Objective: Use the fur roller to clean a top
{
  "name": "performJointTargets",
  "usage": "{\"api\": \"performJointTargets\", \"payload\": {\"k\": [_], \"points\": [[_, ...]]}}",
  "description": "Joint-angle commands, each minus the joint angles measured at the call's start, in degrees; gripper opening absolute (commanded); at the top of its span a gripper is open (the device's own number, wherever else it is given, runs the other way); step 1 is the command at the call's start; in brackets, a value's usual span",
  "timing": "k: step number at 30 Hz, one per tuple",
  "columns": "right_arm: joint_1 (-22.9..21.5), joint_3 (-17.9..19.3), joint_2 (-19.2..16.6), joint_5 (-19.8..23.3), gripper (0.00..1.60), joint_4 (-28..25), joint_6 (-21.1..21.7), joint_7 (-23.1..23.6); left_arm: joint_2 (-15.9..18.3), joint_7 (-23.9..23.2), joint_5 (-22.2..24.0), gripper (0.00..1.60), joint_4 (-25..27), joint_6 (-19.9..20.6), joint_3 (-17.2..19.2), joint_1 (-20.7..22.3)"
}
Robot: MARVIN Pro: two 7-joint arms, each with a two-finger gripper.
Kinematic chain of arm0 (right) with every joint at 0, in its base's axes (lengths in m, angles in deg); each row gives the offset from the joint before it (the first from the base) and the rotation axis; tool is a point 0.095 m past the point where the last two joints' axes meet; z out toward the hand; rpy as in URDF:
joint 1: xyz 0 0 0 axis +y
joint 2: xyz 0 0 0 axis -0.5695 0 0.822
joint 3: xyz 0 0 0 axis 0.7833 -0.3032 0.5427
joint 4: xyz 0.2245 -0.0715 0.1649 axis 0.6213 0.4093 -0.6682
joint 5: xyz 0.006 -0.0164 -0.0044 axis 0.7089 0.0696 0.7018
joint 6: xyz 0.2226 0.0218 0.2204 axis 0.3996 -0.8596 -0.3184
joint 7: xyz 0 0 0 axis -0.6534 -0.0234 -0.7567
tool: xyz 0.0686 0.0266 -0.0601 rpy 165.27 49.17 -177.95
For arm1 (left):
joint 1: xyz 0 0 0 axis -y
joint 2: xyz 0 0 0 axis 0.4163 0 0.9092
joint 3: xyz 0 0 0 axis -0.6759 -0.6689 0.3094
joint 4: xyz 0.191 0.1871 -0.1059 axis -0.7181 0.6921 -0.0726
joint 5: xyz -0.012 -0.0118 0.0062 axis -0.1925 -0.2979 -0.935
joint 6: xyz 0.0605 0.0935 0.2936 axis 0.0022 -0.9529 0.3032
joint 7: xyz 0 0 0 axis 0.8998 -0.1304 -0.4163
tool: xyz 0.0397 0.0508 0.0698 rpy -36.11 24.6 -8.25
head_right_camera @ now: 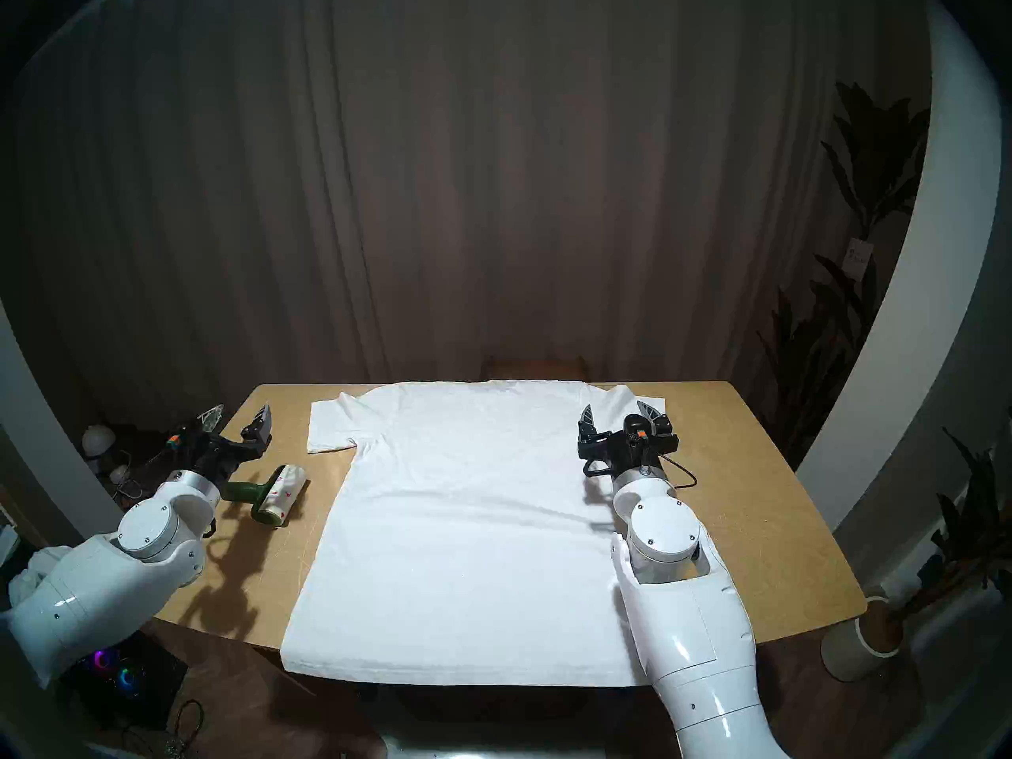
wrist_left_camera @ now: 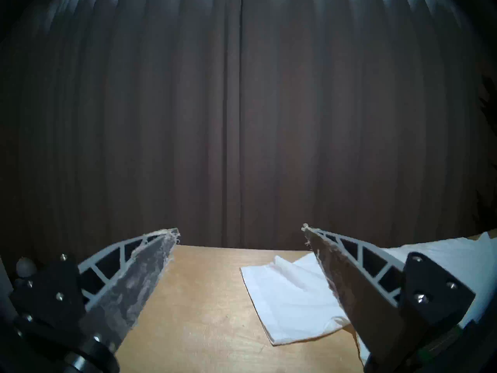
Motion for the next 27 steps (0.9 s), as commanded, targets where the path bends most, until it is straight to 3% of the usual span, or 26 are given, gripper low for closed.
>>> {"api": "performJointTargets", "payload": {"k": [1,17,27], "points": [[-1.75,-1.07,0.96,-1.90,1.60,-0.26,-0.43,-2.04,-5.23,-0.57,-3.52,1.60,-2.65,-2.61,-0.24,6.91],[-3.54,-3.52,1.94,-4.74,1.60,1.36,-0.85,-5.42,-14.72,-3.24,-11.08,1.60,-12.15,-8.01,-1.27,13.49],[-5.34,-3.96,2.66,-4.02,1.60,3.30,0.70,-5.77,-17.71,-10.57,-16.83,1.60,-20.70,-12.04,-3.35,18.74]]}}
